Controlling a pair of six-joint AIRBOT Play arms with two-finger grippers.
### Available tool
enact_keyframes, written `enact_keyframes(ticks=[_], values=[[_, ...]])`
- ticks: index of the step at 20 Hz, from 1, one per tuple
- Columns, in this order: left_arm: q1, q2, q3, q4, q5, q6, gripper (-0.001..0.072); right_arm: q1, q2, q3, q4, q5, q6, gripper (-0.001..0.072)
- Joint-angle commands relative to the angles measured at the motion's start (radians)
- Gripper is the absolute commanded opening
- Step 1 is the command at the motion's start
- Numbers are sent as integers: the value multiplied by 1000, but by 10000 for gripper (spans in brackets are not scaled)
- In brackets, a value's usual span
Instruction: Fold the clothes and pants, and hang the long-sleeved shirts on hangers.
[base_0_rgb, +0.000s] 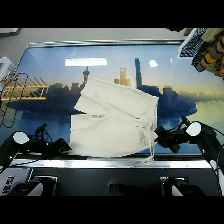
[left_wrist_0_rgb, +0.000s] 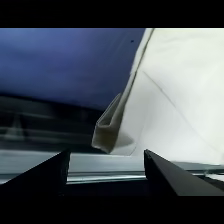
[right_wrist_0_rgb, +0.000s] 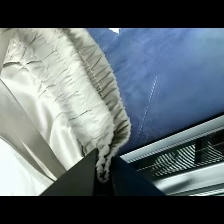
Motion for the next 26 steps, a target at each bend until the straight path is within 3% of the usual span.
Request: enact_keyframes(ticks=[1, 12, 14, 15, 16, 17, 20, 26], values=[[8, -21, -22, -92, 55, 108, 530, 1, 3, -2, 0, -2, 6, 36], [0, -28, -93, -140, 131, 149, 524, 1, 3, -2, 0, 4, 6, 36], [0, -30, -93, -162, 150, 156, 423, 1, 3, -2, 0, 4, 6, 35], [0, -32, -93, -165, 157, 155, 318, 1, 3, -2, 0, 4, 6, 35], [0, -34, -93, -165, 159, 156, 106, 1, 3, -2, 1, 4, 6, 35], [0, -34, -93, -165, 159, 156, 12, 1, 3, -2, 1, 5, 6, 35], [0, -28, -91, -172, 127, 156, 11, 1, 3, -2, 0, 34, 5, 35], [1, 187, -65, -130, -133, 111, 8, 1, 126, -1, -1, 299, -77, 35]])
